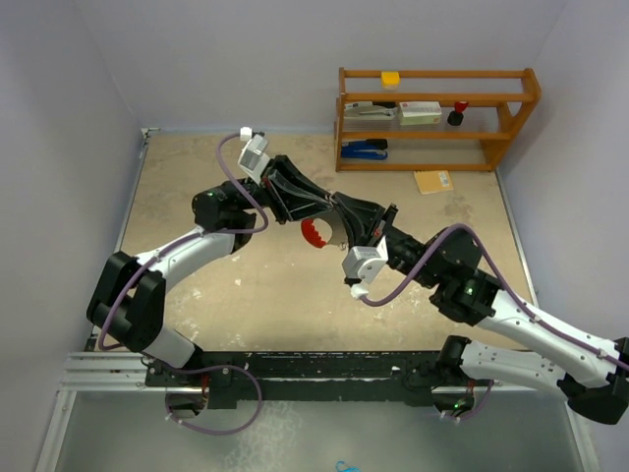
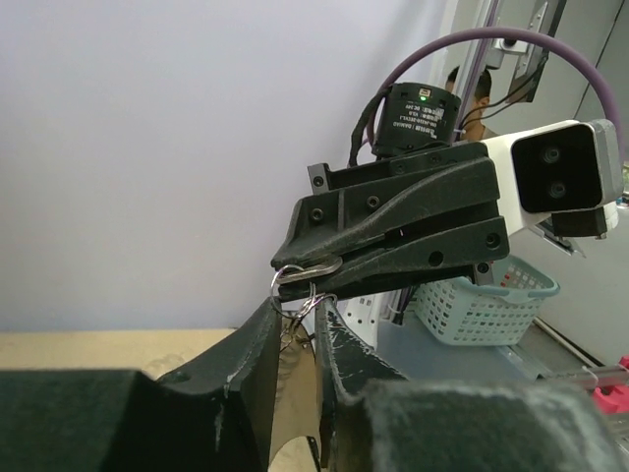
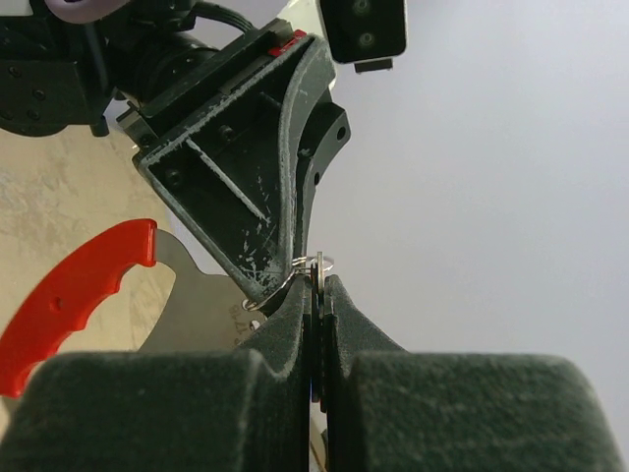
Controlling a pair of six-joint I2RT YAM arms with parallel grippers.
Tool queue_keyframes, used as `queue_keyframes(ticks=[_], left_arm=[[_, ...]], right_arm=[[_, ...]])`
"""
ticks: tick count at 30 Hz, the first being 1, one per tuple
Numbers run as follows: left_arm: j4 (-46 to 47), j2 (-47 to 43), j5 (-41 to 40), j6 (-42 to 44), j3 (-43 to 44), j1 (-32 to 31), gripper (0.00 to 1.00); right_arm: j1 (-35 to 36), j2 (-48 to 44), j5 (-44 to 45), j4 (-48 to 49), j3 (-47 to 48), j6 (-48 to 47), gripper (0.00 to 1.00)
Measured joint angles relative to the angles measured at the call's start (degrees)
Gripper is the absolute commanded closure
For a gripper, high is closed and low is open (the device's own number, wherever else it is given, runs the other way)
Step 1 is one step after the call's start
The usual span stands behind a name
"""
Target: Remove the keys from the keyring
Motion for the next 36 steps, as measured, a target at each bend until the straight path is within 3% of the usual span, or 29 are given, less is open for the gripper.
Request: queue_keyframes(ticks=[2,19,36], left_arm=[[0.0,0.0,-0.4,-0.4,0.3,0.0,1.0],[0.0,0.0,-1.8,-0.5,1.0,0.2,1.0],[-1.0,2.8,-6.4,1.6,1.1,4.7,1.0]], right_arm=[[0.0,0.0,-0.2,0.6,0.0,0.0,1.0],[-0.2,0.4,0.3,3.3,0.0,-0.4,1.0],[-0.2,-1.7,1.9,4.2,-0.9,-2.7,1.0]])
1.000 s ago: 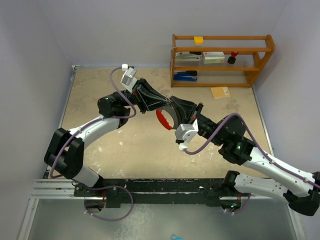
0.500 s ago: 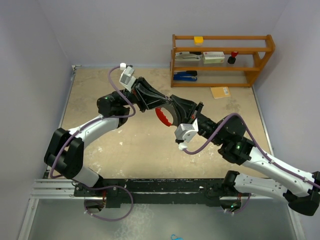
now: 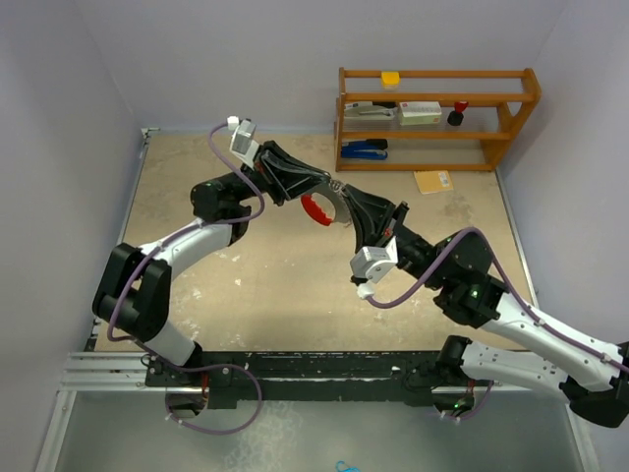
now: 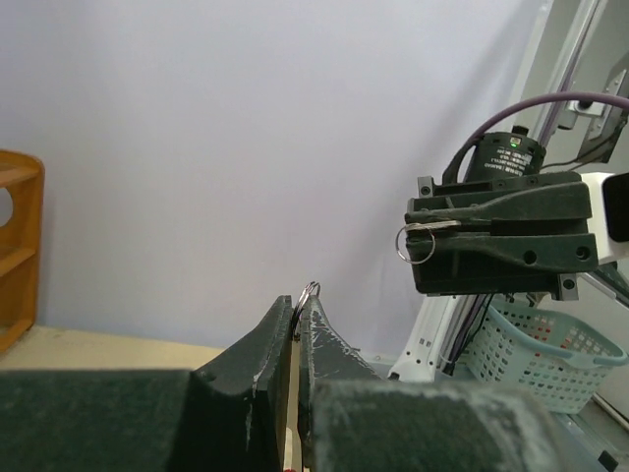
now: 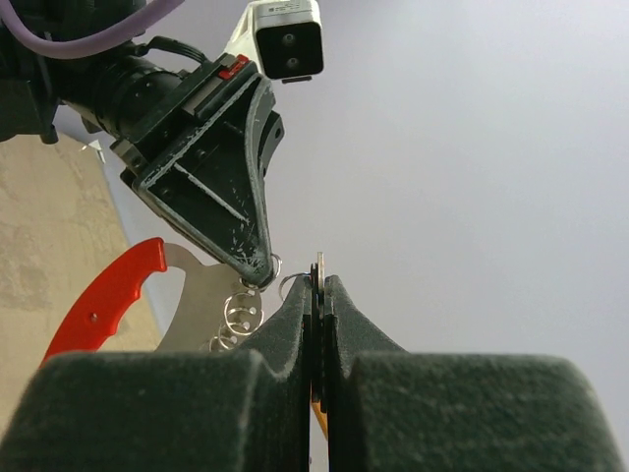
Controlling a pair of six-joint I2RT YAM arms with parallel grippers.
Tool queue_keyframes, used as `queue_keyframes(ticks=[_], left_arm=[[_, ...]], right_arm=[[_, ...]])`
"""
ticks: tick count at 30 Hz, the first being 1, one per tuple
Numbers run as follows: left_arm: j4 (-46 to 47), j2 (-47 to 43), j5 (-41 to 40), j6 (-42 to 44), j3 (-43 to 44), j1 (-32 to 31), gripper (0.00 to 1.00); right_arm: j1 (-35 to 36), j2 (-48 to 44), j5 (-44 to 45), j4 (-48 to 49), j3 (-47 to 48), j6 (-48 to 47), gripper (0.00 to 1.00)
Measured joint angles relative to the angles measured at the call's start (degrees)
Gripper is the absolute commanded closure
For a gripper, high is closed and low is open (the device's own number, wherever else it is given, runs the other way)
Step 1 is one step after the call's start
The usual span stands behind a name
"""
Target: Remove the keys from the keyring
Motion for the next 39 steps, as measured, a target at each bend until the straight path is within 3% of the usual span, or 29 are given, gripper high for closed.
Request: queue_keyframes(ticks=[9,13,15,21,24,27,30,34,39], left_arm=[[-2.4,0.7,-3.7,1.3,0.0,2.4,1.0],[-12.7,0.7,-7.1,9.2,-0.1,3.9,1.0],[-22.6,0.5,-10.2,16.2,-0.4,4.4,1.0],[-41.6,-0.1,-16.9,28.9,-1.8,5.4,1.0],[-47.3,0.6,-18.5,31.1,-2.6,7.2,1.0],[-43.6,5.2,-17.3,27.7,-3.6,10.3,1.0],[-32.6,13.4,-15.2,18.9,-5.5,12.2,1.0],[-11.2,26.3,-13.0,1.2,-7.6,12.7,1.0],[1.1,32.5,-11.5,-9.9,-7.5,12.7,1.0]], right_arm=[[0.0,1.6,2.0,0.5,0.0,0.1,1.0],[-0.2,6.3,6.5,1.4,0.6,0.3,1.0],[-1.4,10.1,8.2,1.4,1.6,1.1,1.0],[-15.0,19.4,7.0,-0.5,5.7,13.2,1.0],[-21.8,23.7,7.0,-1.5,8.2,20.3,1.0],[-25.5,29.6,7.0,-2.1,11.3,27.1,1.0],[-27.3,34.6,6.9,-2.8,12.2,33.2,1.0],[-28.8,39.8,6.7,-5.4,12.1,40.6,1.0],[-30.1,42.4,4.9,-6.7,10.5,46.9,1.0]])
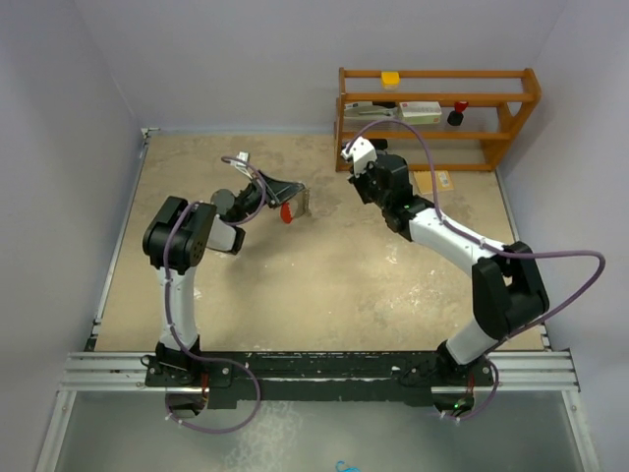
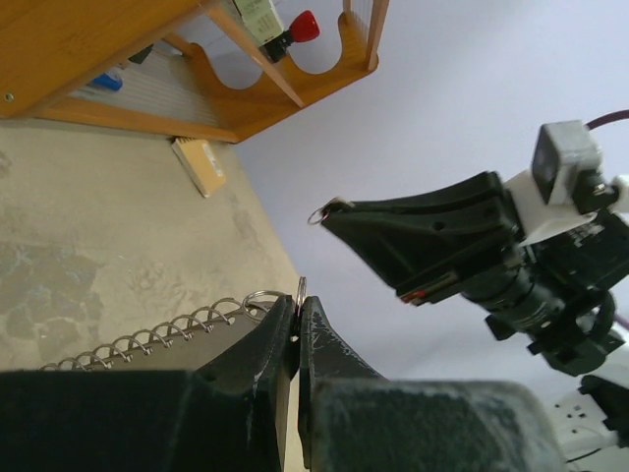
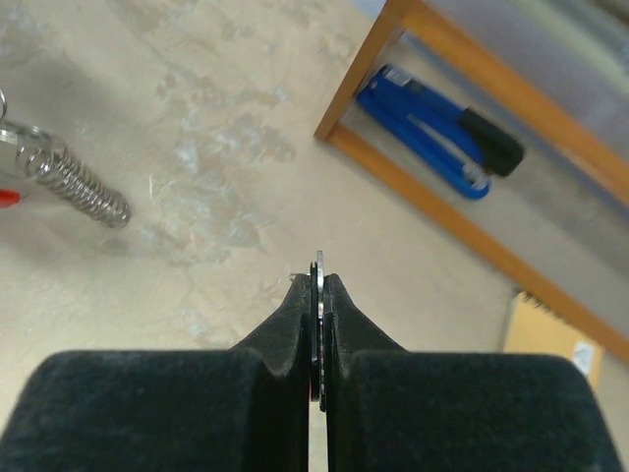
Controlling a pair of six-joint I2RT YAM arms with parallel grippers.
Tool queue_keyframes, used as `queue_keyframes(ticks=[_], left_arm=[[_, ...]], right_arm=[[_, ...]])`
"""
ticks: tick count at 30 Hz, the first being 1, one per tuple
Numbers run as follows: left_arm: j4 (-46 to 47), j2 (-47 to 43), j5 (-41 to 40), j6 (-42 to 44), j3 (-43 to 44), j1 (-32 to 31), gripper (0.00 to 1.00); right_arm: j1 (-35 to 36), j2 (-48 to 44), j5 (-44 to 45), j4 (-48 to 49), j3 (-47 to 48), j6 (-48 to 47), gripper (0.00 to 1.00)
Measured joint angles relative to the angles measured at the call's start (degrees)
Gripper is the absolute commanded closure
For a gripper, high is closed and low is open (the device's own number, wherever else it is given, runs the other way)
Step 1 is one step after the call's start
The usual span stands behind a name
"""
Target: Remove the keys from the keyring
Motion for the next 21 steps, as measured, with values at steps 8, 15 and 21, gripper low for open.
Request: queue_keyframes(ticks=[8,15,21], left_arm=[[0.0,2.3,-1.4,-1.0,3.1,2.0,1.0],[-14.9,2.3,-5.8,15.6,5.8,6.0,1.0],[-41.0,1.9,-11.9,33.7,8.7,5.7,1.0]], right_arm=[[-0.4,4.4,-3.8,-0.7,-0.7,4.6,1.0],[-0.4,7.2,-5.6,1.3,-1.7,5.8,1.0],[-0.4,8.7,-6.9,4.8,-2.5,6.3,1.0]])
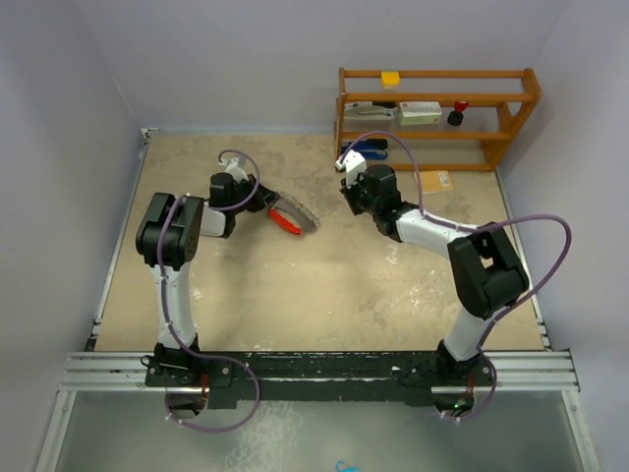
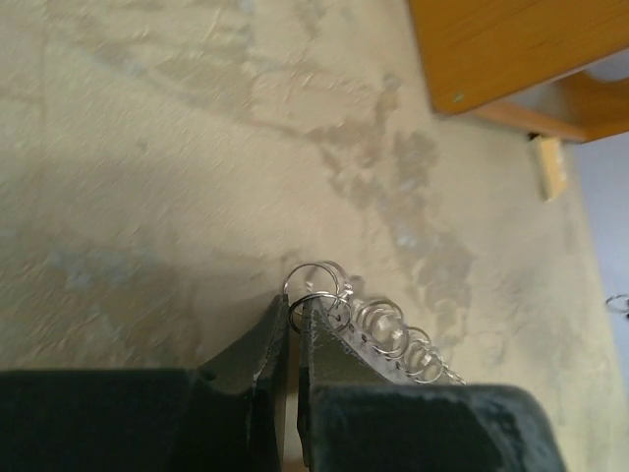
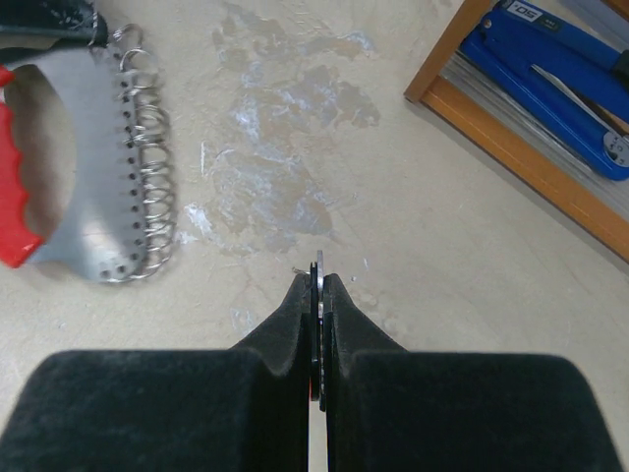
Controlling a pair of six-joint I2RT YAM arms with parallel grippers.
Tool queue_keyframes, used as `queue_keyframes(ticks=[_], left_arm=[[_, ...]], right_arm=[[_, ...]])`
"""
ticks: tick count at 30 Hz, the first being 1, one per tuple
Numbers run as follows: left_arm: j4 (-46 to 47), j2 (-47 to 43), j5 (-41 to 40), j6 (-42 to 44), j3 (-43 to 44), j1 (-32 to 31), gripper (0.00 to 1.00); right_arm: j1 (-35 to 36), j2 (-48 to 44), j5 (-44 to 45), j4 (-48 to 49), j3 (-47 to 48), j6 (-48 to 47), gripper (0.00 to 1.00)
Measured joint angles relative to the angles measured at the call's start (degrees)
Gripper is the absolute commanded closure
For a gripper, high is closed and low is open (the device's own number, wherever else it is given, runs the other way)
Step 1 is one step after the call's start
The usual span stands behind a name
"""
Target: Remove the keys from the keyring
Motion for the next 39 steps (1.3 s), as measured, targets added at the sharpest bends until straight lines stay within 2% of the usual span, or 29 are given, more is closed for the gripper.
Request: queue_keyframes(ticks=[5,10,12,15,18,23,27,33,39], left_arm=[[-7.6,-2.8,-2.5,6.1,-0.4,-0.1,1.0],[-9.1,-3.8,-3.0,8.4,-1.3,-0.1,0.99],[-9.1,-3.8,-3.0,8.6,-1.3,-0.1,0.89],[-10.0,-3.9,-3.0,9.8,-1.0,-0.1,0.64],[-12.1,-4.8,-3.7,12.0,0.3,-0.5,0.52],[-18.1,-7.6,-8.8,16.7,0.7,-0.7,0.48],[-22.2,-9.6,-12.9,19.4,0.7,-0.7,0.41],[-26.6,-12.1,-17.9,21.5,0.2,-0.7,0.36],[-33.0,-15.9,-23.5,23.5,-0.7,-0.9,0.33]], right_arm=[[0.0,3.7,-0.1,2.7,0.0,0.2,1.0],[0.0,9.0,-0.6,4.5,0.0,0.9,1.0],[0.0,10.3,-1.0,4.9,0.1,1.2,1.0],[0.0,11.8,-1.3,5.3,0.8,1.3,1.0],[0.0,12.9,-1.4,5.6,2.4,1.3,0.98],[0.0,13.6,-1.3,6.8,3.9,1.4,0.93],[0.0,13.8,-1.4,7.1,4.0,1.6,0.9],[0.0,15.3,-1.4,7.1,4.3,2.3,0.74],[0.0,15.6,-2.0,6.8,4.3,2.8,0.7]])
